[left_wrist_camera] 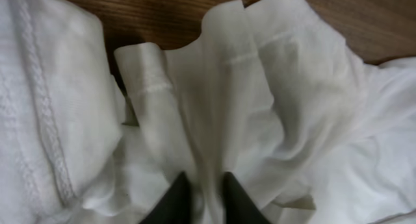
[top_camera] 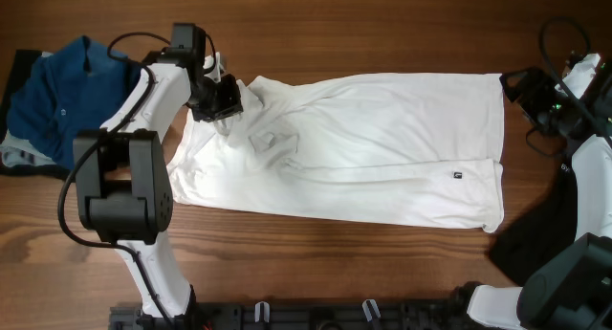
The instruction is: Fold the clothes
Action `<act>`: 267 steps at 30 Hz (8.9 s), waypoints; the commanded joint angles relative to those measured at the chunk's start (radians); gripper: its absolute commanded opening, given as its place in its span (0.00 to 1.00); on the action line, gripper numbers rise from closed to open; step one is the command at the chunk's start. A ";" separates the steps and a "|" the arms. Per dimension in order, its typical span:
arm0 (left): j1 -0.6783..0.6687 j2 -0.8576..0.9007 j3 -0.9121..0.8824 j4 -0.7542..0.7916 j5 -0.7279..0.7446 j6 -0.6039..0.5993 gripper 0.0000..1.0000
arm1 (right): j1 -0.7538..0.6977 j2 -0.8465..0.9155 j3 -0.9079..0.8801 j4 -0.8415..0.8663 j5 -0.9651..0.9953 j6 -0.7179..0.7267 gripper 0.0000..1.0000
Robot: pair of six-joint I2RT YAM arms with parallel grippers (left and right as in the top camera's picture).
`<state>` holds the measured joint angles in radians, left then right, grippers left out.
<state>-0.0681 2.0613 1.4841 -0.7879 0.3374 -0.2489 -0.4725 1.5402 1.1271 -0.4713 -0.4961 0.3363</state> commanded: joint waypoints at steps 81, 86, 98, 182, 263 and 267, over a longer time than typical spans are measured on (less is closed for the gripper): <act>0.304 -0.044 -0.129 -0.174 -0.507 -0.085 0.04 | 0.005 0.162 -0.004 0.060 -0.020 -0.097 0.76; 0.319 -0.088 -0.129 -0.161 -0.478 -0.070 0.04 | 0.044 0.163 -0.004 0.142 -0.071 -0.203 0.76; 0.312 -0.154 -0.128 -0.056 -0.043 0.064 0.22 | 0.121 0.301 -0.003 0.292 0.249 -0.225 0.76; 0.018 0.177 -0.122 1.054 0.014 -0.029 0.24 | 0.133 0.073 0.090 -0.016 0.066 -0.101 0.04; -0.016 0.206 -0.122 1.146 -0.058 0.062 0.43 | 0.133 0.072 0.090 -0.020 0.208 -0.177 0.04; -0.022 0.200 -0.122 1.140 -0.029 0.061 0.04 | 0.133 0.072 0.090 -0.020 0.208 -0.179 0.04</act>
<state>-0.0788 2.2524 1.3621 0.3473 0.2855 -0.2012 -0.3420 1.6173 1.2179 -0.4934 -0.2703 0.1768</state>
